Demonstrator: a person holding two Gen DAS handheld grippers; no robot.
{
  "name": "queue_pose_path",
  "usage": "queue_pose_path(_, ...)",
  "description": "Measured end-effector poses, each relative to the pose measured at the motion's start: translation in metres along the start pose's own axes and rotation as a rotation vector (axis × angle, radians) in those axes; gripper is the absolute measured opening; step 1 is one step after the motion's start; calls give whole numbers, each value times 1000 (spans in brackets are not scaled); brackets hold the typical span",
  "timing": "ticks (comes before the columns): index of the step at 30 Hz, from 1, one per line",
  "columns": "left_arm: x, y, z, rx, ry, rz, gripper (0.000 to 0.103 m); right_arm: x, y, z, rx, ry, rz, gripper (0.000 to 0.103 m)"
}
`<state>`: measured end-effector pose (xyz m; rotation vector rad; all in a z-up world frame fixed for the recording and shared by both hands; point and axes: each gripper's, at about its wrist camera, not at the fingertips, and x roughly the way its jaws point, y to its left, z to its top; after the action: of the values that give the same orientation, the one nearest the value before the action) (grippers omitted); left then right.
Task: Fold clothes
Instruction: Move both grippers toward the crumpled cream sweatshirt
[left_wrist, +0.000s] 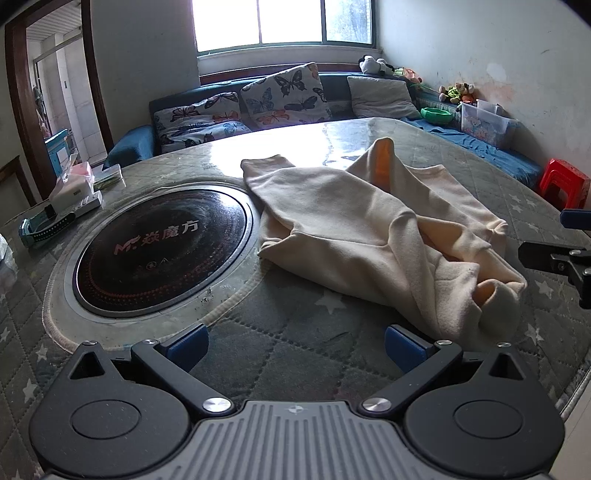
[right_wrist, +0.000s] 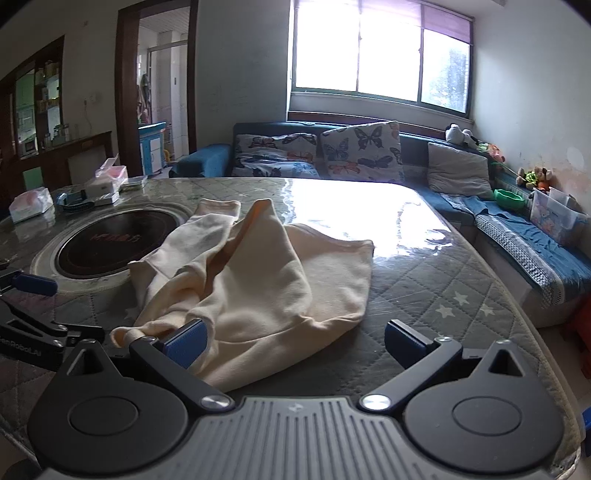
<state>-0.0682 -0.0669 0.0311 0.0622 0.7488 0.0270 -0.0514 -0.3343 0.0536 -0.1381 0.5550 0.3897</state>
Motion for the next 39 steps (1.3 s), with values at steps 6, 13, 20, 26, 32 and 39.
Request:
queue_pose_path(6,0,-4,1,16,4,5,103,-1,0,0,-2,-1,5,103)
queue_pose_path(13,1,-5,4,19,10,2,103,2,1,0,-2,4,13,103)
queue_pose_path(20,5,-4,7,16,18,2,103,4,2,1,-6,6,21,103)
queue_pose_path(26,8,-2,10,13,23,2,103,5,2,3,-12,11,26,103)
queue_pose_path(32,13,1,15,8,30,4,103,9,3,6,-15,17,31,103)
queue_pose_path(39,19,0,21,18,37,1,103,15,3,11,-16,22,34,103)
